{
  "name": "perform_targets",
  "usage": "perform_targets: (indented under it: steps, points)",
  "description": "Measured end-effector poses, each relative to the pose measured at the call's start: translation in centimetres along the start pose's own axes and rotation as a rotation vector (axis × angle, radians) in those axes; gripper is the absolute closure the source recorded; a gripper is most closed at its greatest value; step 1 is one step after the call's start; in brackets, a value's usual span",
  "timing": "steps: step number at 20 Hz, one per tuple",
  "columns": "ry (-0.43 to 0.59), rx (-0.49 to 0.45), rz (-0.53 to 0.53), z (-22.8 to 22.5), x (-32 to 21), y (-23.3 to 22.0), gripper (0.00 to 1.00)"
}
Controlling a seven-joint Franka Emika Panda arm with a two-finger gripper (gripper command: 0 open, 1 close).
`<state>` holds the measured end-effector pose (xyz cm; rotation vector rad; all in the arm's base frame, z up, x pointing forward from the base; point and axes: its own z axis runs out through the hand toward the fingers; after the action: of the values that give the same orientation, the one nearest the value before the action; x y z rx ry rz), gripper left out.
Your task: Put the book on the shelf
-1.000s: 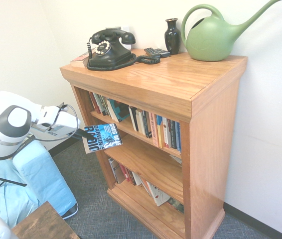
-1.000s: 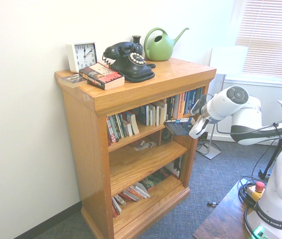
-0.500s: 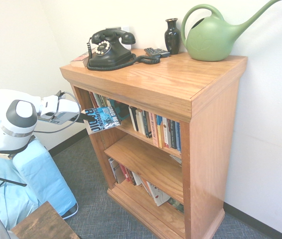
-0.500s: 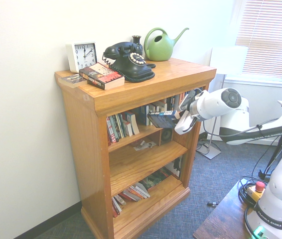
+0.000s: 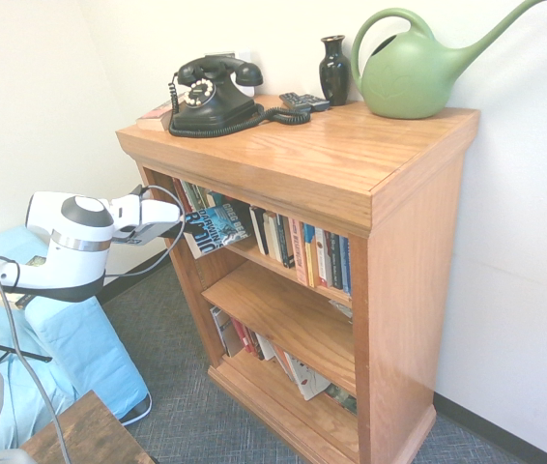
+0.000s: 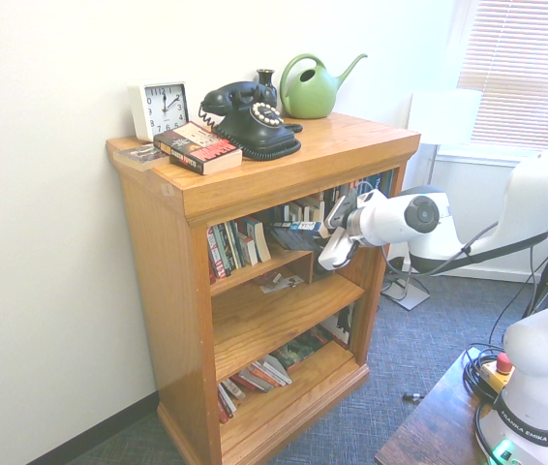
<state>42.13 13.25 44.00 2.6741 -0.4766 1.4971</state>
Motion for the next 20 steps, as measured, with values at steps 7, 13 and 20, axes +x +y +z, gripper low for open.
perform_targets:
  steps: [7, 13, 20]
  points:
    - [0.110, -0.021, -0.006, 5.5, 0.4, -2.4, 1.00]
    - [0.090, 0.014, 0.049, 10.3, -1.5, -2.2, 1.00]
    - [0.045, 0.122, 0.183, 10.9, 0.6, -4.9, 1.00]
